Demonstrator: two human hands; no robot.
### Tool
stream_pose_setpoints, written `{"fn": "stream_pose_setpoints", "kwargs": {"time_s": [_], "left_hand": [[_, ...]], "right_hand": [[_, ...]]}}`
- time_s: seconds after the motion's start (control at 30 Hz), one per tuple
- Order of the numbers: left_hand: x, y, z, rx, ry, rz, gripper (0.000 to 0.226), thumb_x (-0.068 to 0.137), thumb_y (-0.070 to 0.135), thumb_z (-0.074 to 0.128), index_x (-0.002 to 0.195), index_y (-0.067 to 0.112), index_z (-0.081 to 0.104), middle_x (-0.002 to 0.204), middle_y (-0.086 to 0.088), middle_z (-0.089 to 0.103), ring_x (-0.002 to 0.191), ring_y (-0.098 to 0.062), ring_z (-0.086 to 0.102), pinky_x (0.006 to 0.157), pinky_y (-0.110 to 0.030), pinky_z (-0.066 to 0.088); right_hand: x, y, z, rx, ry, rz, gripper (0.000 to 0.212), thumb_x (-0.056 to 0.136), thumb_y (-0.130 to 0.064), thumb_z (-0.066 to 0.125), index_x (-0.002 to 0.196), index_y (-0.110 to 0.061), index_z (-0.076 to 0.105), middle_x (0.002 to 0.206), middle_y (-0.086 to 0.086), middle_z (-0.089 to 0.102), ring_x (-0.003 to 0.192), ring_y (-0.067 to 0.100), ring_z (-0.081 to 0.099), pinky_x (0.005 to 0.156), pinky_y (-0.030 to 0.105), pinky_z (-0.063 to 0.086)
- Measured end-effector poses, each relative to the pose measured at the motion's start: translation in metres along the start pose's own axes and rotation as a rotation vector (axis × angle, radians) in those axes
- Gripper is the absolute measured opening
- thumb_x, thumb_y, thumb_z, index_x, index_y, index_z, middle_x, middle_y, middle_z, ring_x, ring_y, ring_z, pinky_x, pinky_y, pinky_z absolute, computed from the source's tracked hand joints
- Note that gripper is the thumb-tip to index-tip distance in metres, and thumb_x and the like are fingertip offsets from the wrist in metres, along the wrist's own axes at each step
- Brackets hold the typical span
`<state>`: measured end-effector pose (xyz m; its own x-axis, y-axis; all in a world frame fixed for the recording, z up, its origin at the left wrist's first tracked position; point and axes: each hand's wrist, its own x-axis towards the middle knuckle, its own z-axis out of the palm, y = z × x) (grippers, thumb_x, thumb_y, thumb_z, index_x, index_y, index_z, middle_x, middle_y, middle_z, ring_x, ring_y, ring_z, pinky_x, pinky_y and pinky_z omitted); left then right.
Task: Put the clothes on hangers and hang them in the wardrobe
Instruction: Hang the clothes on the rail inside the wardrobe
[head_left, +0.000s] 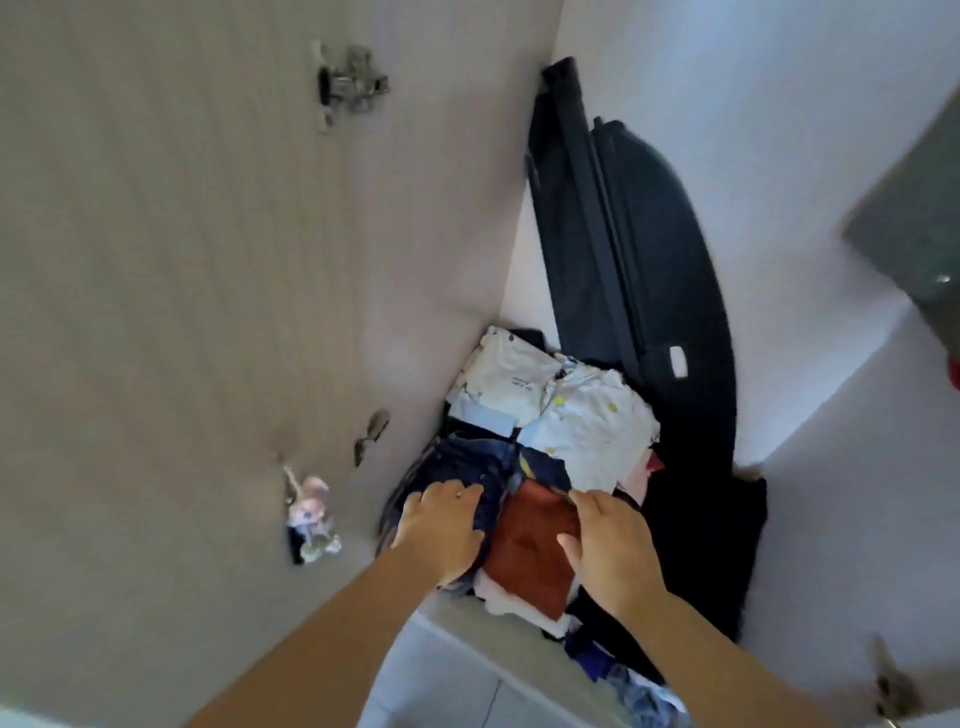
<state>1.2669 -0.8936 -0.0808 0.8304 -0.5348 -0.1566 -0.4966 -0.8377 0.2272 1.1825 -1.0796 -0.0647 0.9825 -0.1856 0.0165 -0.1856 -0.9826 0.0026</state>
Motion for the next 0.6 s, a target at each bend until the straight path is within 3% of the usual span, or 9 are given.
{"fn": "stream_pose_setpoints", "kwargs": {"time_s": [0.3, 0.6], "left_hand": [[-0.291, -0.081, 0.105, -0.144, -0.14, -0.576, 0.056, 0.092, 0.04, 0.045, 0.142, 0.026, 0.025, 0.144, -0.001, 0.033, 0.133, -0.022, 0.029, 0.109, -0.038, 0.022], [-0.566, -0.141, 0.128, -0.313, 0.041, -1.221, 0.057, 0.093, 0.041, 0.043, 0.144, 0.025, 0.022, 0.144, 0.0, 0.035, 0.132, -0.022, 0.031, 0.107, -0.036, 0.026]], "right_hand": [[-0.135, -0.169, 0.061, -0.019, -0.273, -0.575, 0.043, 0.093, -0.039, 0.044, 0.131, -0.019, 0.038, 0.128, 0.0, 0.046, 0.119, 0.021, 0.042, 0.099, 0.032, 0.032], [-0.259, -0.408, 0.06, -0.035, -0.336, -1.232, 0.044, 0.093, -0.038, 0.044, 0.132, -0.018, 0.038, 0.129, 0.0, 0.046, 0.118, 0.022, 0.044, 0.097, 0.031, 0.033]]}}
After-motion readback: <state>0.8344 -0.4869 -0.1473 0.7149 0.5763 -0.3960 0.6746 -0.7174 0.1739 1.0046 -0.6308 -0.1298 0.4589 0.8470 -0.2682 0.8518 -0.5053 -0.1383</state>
